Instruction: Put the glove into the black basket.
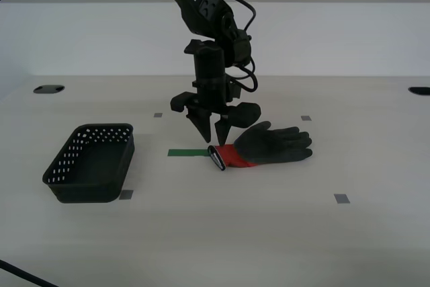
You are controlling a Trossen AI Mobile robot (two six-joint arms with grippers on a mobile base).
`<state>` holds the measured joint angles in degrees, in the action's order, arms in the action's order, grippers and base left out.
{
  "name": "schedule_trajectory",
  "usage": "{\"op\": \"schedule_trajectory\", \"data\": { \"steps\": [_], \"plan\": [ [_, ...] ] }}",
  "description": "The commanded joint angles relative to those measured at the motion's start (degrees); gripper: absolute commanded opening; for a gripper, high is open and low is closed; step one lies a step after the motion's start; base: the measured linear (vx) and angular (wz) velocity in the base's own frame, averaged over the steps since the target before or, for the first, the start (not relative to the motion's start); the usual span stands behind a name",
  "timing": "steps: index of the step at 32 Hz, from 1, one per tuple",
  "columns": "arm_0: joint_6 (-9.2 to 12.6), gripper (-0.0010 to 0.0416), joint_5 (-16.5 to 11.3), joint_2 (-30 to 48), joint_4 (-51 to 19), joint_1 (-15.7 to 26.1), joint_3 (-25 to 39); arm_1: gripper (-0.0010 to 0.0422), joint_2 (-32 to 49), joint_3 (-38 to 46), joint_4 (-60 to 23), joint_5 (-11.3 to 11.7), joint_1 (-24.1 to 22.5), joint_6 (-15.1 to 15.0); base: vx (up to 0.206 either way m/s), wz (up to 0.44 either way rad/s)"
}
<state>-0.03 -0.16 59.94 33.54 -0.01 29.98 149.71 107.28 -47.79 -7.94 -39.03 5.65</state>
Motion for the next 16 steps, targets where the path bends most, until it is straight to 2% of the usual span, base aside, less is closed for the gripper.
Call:
{"op": "schedule_trajectory", "data": {
  "steps": [1, 5, 7, 12, 16],
  "plan": [
    [0.0, 0.0001, 0.0, 0.0, 0.3, 0.0, 0.1, 0.0210, 0.0, -2.1, 1.5, 0.0, -0.1, 2.6, 0.000, 0.000],
    [0.0, 0.0001, 0.0, 0.0, 0.3, 0.0, 0.1, 0.0269, 0.0, -3.6, 5.2, 0.0, -0.1, 7.0, 0.000, 0.000],
    [0.0, 0.0001, 0.0, 0.0, 0.3, 0.0, 0.1, 0.0280, 0.0, -3.6, 5.9, 0.0, -0.1, 8.3, 0.000, 0.000],
    [0.0, 0.0000, 0.0, 0.0, 0.3, 0.0, 0.1, 0.0272, 0.1, -4.2, 7.9, -0.2, -0.2, 11.6, 0.000, 0.000],
    [0.0, 0.0001, 0.0, 0.0, 0.3, 0.0, 0.1, 0.0255, 0.1, -5.3, 9.1, -0.6, -0.5, 12.5, 0.000, 0.000]
  ]
}}
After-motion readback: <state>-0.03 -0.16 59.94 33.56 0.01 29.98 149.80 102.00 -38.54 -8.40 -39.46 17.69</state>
